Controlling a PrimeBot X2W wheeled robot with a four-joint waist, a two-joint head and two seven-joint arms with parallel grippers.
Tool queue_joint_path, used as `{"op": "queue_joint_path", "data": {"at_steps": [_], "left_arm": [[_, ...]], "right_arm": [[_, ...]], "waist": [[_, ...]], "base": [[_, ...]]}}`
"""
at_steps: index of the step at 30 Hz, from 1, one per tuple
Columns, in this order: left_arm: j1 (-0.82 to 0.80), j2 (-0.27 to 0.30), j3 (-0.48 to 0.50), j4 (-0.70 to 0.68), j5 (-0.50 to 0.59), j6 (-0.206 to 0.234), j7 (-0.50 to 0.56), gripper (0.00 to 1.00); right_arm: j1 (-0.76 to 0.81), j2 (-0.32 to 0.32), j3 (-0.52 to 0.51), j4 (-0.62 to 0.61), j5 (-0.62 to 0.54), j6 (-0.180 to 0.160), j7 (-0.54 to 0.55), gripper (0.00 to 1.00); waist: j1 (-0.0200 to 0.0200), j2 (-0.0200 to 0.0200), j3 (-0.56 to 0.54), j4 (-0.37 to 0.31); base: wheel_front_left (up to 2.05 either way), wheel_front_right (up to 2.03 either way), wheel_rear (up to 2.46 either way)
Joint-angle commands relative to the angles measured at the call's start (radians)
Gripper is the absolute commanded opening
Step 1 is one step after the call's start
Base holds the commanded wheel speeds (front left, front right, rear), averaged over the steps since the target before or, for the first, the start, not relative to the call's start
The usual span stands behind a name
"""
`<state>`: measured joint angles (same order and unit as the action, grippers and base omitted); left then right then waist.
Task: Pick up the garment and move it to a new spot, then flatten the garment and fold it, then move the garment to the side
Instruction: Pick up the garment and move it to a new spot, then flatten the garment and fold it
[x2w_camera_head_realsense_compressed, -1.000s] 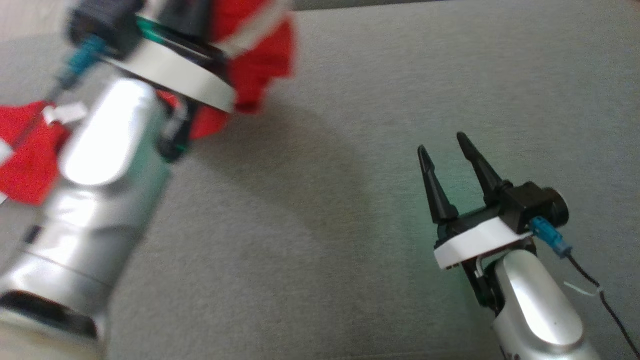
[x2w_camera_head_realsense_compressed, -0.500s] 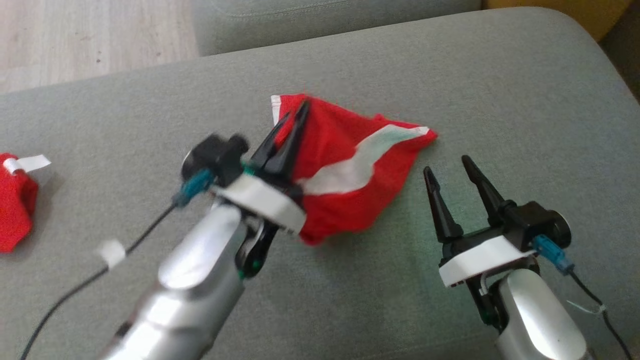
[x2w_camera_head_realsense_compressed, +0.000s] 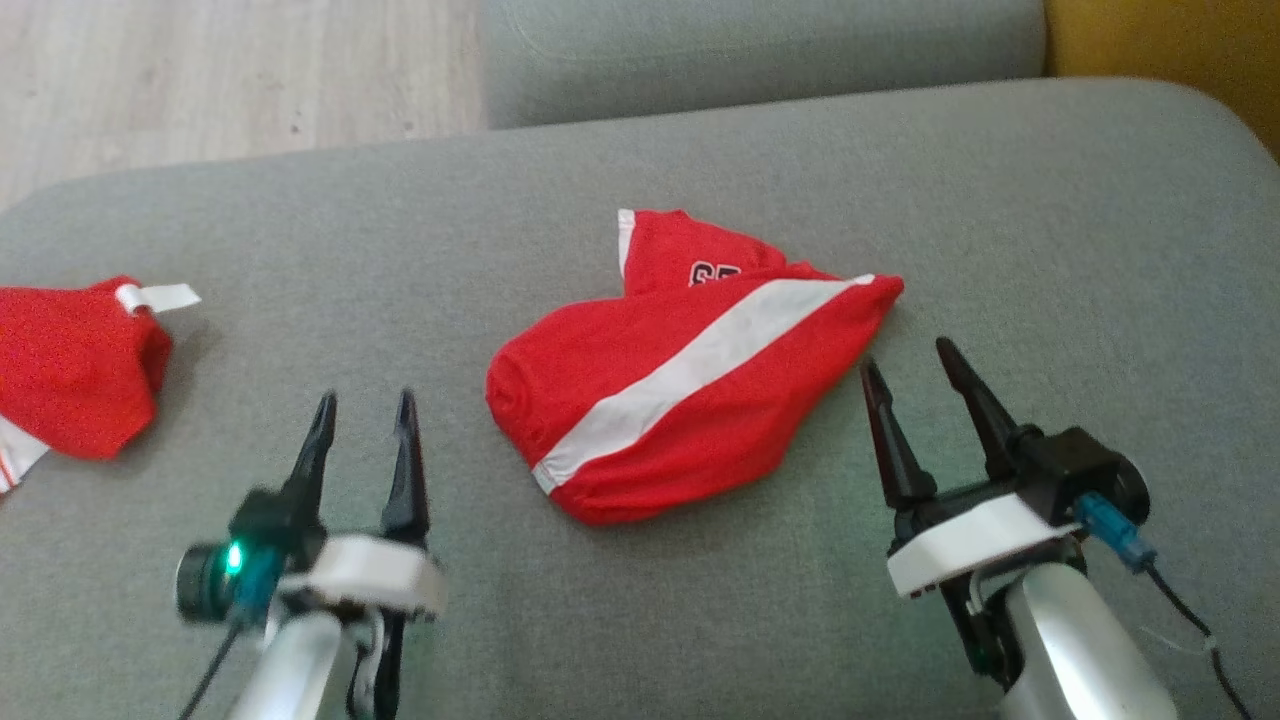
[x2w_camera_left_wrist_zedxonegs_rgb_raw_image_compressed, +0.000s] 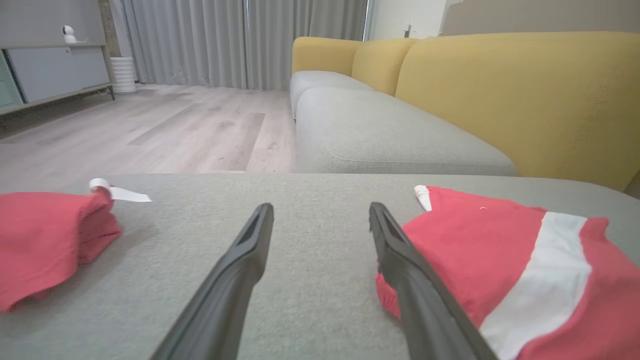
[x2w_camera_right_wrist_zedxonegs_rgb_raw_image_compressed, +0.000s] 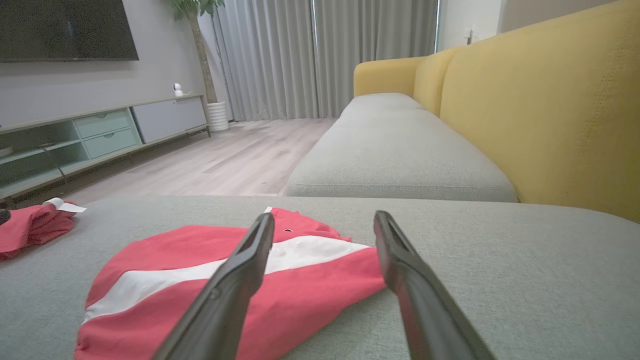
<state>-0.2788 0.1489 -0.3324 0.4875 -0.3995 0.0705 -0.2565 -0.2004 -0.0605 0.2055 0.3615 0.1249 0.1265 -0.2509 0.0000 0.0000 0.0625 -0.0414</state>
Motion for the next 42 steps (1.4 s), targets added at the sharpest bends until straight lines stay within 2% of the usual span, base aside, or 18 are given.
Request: {"op": "queue_joint_path", "data": {"at_steps": [1, 5, 10, 17, 21, 26, 29, 36, 42], "left_arm": [[0.026, 0.013, 0.071, -0.054, 0.046, 0.017, -0.005, 1.00], [0.130, -0.001, 0.133, -0.102, 0.115, 0.028, -0.005, 1.00], [0.238, -0.040, 0.203, -0.136, 0.167, 0.014, -0.005, 1.00], [0.244, -0.066, 0.238, -0.137, 0.202, -0.021, -0.005, 1.00], [0.232, -0.084, 0.244, -0.128, 0.183, -0.073, -0.005, 1.00], [0.182, -0.097, 0.186, -0.077, 0.108, -0.153, -0.005, 1.00], [0.138, -0.098, 0.108, -0.044, -0.006, -0.178, -0.005, 1.00], [0.054, -0.098, -0.043, 0.043, -0.213, -0.199, -0.005, 1.00], [0.019, -0.099, -0.098, 0.101, -0.287, -0.201, -0.005, 1.00]], "right_arm": [[-0.005, 0.010, 0.018, -0.028, 0.001, 0.004, -0.011, 1.00], [0.012, 0.010, 0.013, -0.020, 0.002, 0.004, -0.011, 1.00], [0.030, 0.010, -0.004, -0.016, 0.002, 0.004, -0.011, 1.00], [0.028, 0.010, -0.009, -0.016, 0.002, 0.004, -0.011, 1.00], [0.020, 0.010, 0.001, -0.019, 0.005, 0.004, -0.011, 1.00], [0.009, 0.010, 0.008, -0.022, -0.002, 0.004, -0.011, 1.00], [-0.005, 0.010, 0.015, -0.019, -0.008, 0.004, -0.011, 1.00], [-0.031, 0.010, 0.017, -0.024, -0.017, 0.004, -0.011, 1.00], [-0.038, 0.010, 0.008, -0.031, -0.024, 0.004, -0.011, 1.00]], "waist": [[0.0000, 0.0000, -0.028, 0.021], [0.0000, 0.0000, -0.044, 0.035], [0.0000, 0.0000, -0.046, 0.049], [0.0000, 0.0000, -0.044, 0.049], [0.0000, 0.0000, -0.034, 0.035], [0.0000, 0.0000, 0.009, 0.009], [0.0000, 0.0000, 0.037, -0.015], [0.0000, 0.0000, 0.090, -0.074], [0.0000, 0.0000, 0.118, -0.099]], "base": [[0.00, 0.00, 0.00], [0.00, 0.00, 0.00], [0.00, 0.00, 0.00], [0.00, 0.00, 0.00], [0.00, 0.00, 0.00], [0.00, 0.00, 0.00], [0.00, 0.00, 0.00], [0.00, 0.00, 0.00], [0.00, 0.00, 0.00]]}}
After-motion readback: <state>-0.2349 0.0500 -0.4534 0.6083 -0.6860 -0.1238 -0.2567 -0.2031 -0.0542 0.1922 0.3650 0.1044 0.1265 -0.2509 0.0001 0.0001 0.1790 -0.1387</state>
